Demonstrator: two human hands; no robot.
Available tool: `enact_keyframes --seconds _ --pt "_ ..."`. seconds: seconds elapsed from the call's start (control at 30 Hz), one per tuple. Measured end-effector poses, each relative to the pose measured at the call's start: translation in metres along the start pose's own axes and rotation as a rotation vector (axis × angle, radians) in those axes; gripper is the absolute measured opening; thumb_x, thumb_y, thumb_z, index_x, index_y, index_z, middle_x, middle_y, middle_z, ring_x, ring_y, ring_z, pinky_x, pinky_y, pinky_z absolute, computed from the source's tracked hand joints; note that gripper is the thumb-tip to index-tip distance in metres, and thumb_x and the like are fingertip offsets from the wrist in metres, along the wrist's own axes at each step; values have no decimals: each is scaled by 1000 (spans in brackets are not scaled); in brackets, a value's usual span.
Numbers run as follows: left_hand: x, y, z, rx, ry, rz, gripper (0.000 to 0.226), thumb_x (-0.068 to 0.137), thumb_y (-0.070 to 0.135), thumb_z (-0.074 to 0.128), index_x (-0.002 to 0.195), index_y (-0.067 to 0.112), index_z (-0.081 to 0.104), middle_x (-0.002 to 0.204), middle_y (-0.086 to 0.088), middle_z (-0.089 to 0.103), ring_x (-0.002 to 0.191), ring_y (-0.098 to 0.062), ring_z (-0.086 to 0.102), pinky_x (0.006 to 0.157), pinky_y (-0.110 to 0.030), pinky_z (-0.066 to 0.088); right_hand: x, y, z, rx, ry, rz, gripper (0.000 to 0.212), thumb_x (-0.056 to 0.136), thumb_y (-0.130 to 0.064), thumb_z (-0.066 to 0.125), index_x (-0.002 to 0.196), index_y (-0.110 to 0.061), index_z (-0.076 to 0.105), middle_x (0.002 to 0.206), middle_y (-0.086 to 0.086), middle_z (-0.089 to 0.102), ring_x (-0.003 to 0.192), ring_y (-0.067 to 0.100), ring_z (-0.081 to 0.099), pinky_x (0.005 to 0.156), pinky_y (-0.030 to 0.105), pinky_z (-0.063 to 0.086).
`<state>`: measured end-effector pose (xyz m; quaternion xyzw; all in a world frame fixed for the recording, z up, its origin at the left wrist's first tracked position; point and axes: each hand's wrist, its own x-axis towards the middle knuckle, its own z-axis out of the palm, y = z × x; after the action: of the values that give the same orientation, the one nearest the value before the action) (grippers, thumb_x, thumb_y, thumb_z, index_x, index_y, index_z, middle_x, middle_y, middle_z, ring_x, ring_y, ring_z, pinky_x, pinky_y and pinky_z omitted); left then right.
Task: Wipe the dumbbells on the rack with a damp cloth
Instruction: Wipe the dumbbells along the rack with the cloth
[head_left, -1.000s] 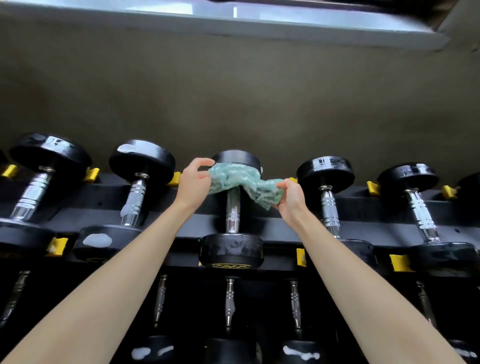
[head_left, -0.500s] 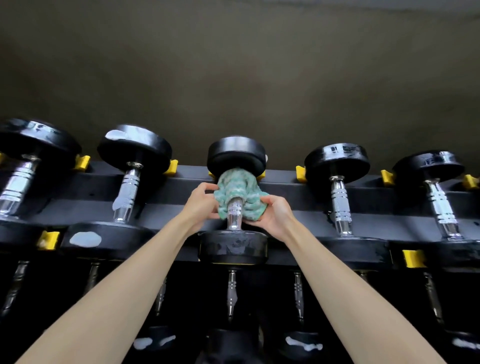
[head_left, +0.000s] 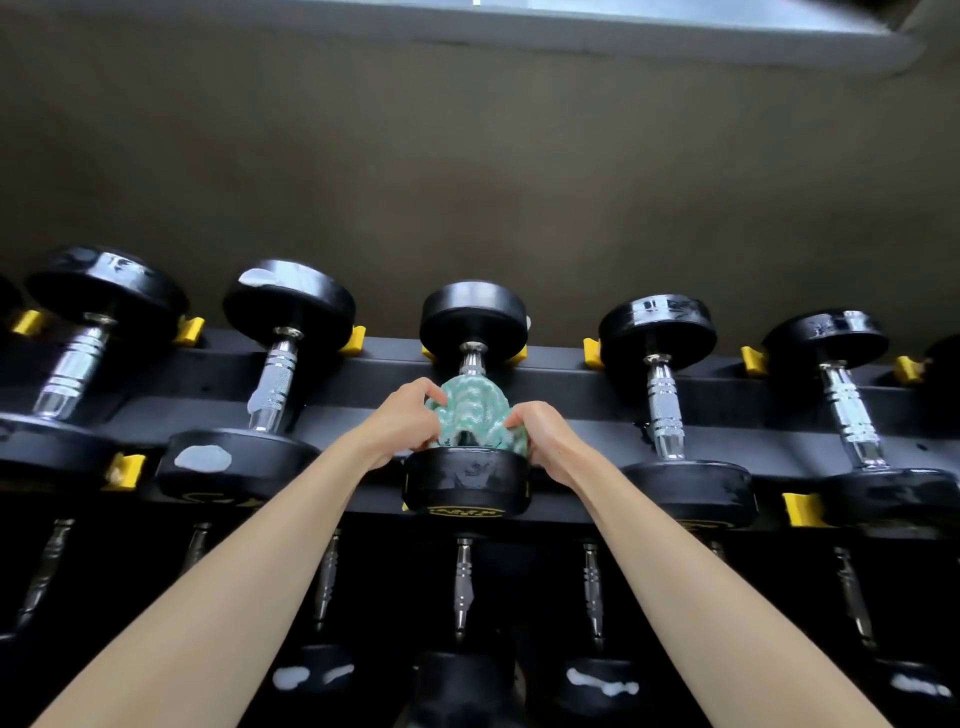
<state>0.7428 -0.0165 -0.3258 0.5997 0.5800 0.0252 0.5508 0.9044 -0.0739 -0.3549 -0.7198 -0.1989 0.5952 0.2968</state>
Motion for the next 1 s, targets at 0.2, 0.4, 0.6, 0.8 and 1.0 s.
enact_keyframes --seconds 0.2,0.4,0.6,0.8,1.0 --pt "-19 19 10 -18 -86 55 43 79 -5 44 115 17 49 94 -2 47 67 -13 43 63 -25 36 -16 -4 -1 5 16 -54 11 81 -5 43 82 -9 53 79 7 53 64 17 43 61 29 36" --pt "-27 19 -3 -233 -128 26 48 77 -9 44 121 10 47 98 -18 53 70 -17 50 61 -29 45 -29 -1 -15 409 -83 -21 26 86 -2 34 97 2 58 85 14 67 64 20 64 58 28 45" --pt "-28 40 -24 -254 -40 165 44 82 -15 42 119 8 47 88 -10 59 79 -18 60 65 -28 52 -34 -4 -31 660 -120 -102 30 89 -8 31 103 5 54 101 24 63 87 35 62 78 44 51" --pt "-19 55 -56 -270 77 284 41 78 -16 40 98 18 50 96 -18 61 84 -26 57 71 -35 48 -30 -22 -52 842 150 -259 17 83 -6 34 81 -7 50 83 12 57 70 25 56 58 28 44" --pt "-5 70 -64 -105 4 336 28 75 -11 45 85 13 53 63 -5 50 52 -13 43 45 -16 34 -8 -35 -55 609 373 -247 25 84 8 36 94 -6 55 89 9 55 70 19 54 63 29 44"
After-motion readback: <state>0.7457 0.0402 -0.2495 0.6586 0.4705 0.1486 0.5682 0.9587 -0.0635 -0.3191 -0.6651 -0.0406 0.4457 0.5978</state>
